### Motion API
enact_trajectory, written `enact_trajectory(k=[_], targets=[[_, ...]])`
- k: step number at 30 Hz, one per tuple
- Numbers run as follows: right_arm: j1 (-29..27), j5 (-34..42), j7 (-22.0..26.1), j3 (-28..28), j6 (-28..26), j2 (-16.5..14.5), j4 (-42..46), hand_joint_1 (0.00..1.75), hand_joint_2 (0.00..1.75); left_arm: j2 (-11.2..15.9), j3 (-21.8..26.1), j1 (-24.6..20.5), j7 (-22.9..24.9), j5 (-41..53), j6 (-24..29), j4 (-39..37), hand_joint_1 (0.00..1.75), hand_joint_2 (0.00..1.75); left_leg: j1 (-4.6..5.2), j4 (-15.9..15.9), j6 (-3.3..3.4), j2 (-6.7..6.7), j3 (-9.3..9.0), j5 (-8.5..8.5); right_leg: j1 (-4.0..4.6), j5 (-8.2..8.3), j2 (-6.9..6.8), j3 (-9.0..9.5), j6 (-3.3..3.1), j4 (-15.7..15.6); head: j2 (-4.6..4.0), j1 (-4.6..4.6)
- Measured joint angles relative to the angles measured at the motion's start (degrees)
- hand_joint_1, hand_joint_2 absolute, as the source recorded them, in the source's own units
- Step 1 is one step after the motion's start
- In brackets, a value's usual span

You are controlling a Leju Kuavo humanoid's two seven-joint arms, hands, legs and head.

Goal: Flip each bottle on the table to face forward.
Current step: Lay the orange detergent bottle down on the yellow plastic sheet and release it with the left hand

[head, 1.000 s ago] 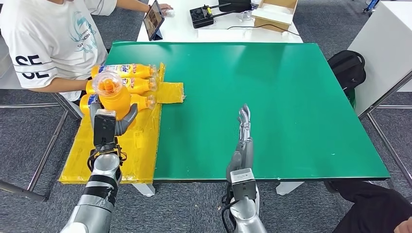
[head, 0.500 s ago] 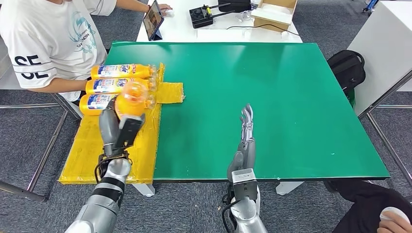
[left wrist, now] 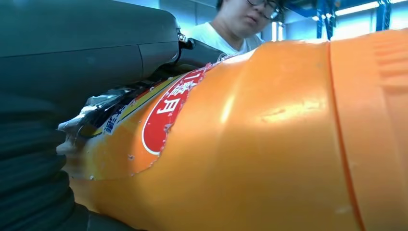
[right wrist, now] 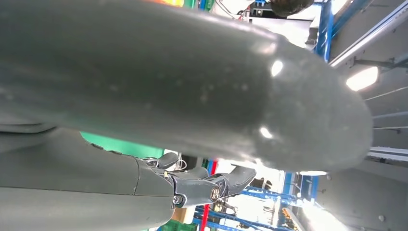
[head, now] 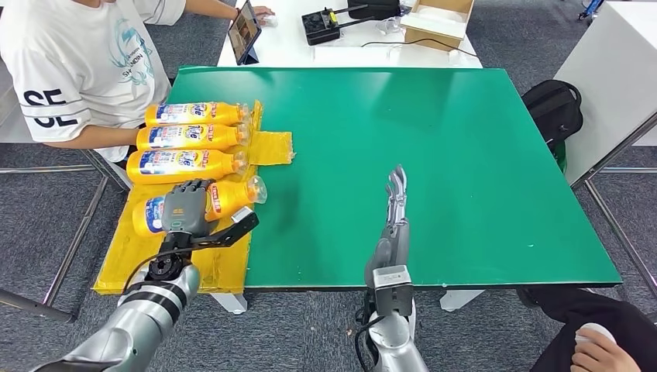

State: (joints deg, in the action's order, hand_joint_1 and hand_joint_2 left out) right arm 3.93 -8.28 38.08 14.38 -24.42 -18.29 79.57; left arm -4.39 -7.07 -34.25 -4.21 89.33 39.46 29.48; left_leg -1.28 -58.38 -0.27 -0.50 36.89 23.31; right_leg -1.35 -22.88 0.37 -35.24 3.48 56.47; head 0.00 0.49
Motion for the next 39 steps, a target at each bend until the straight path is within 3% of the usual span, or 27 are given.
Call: enact_trajectory(k=[12, 13, 16, 17, 19, 23, 28, 39], targets=[[0.6, -0.2, 0.0, 0.0, 1.8, -0.3, -3.3, 0.0, 0.0, 2.0, -1.3, -2.6, 0.6, -0.2, -6.7, -7.5, 1.75, 1.75, 0.0, 0.0, 0.0, -0.01, -0.01, 0.0, 0.0, -0.01, 0.0, 0.03, -0.01, 0.0, 0.0, -0.02], [0.7, -0.2, 0.0, 0.0, 1.8, -0.4, -3.6, 0.0, 0.0, 2.0, -1.3, -2.8, 0.6, -0.6, -7.4, -7.8, 1.47, 1.75, 0.0, 0.0, 0.0, -0.01, -0.02, 0.0, 0.0, -0.01, 0.0, 0.04, -0.01, 0.0, 0.0, -0.02], [0.9, -0.2, 0.0, 0.0, 2.0, -0.5, -4.5, 0.0, 0.0, 2.1, -1.2, -3.3, -0.3, -2.3, -9.0, -8.5, 0.17, 1.75, 0.0, 0.0, 0.0, -0.01, -0.08, 0.0, 0.0, -0.01, 0.0, 0.1, -0.01, 0.0, 0.0, 0.0], [0.9, -0.2, 0.0, 0.0, 2.0, -0.5, -4.7, 0.0, 0.0, 2.2, -1.0, -3.4, -0.7, -2.9, -9.5, -8.6, 0.0, 1.75, 0.0, 0.0, 0.0, -0.01, -0.1, 0.0, 0.0, 0.0, 0.0, 0.12, -0.01, 0.0, 0.0, 0.0], [1.0, -0.4, 0.0, 0.0, 2.3, -0.6, -5.2, 0.0, 0.0, 2.2, -0.4, -3.6, -1.8, -4.4, -10.6, -8.8, 0.0, 1.75, 0.0, 0.0, 0.0, -0.01, -0.14, 0.0, 0.0, 0.0, 0.0, 0.16, -0.01, 0.0, 0.0, -0.01], [1.1, -0.6, 0.0, 0.0, 2.6, -0.8, -6.0, 0.0, 0.0, 2.1, 1.6, -3.9, -4.7, -7.9, -12.9, -8.9, 0.0, 0.0, 0.0, 0.0, 0.0, -0.03, -0.22, 0.0, 0.0, -0.01, -0.01, 0.24, -0.01, 0.0, 0.0, -0.02], [1.5, -0.6, 0.0, -0.3, 3.4, -0.8, -7.1, 0.0, 0.0, 1.7, 6.3, -4.7, -12.8, -16.6, -19.4, -8.9, 0.0, 0.0, 0.01, 0.0, 0.0, -0.12, -0.41, 0.01, -0.01, -0.05, -0.05, 0.45, -0.02, 0.0, 0.0, -0.02], [1.9, -0.3, 0.0, -0.9, 5.4, -0.9, -9.0, 0.0, 0.0, -0.2, 18.4, -5.4, -29.4, -35.9, -40.4, -7.8, 0.0, 0.0, 0.01, 0.0, 0.01, -0.34, -0.95, -0.02, -0.01, -0.1, -0.2, 1.01, -0.13, 0.0, 0.0, -0.02]])
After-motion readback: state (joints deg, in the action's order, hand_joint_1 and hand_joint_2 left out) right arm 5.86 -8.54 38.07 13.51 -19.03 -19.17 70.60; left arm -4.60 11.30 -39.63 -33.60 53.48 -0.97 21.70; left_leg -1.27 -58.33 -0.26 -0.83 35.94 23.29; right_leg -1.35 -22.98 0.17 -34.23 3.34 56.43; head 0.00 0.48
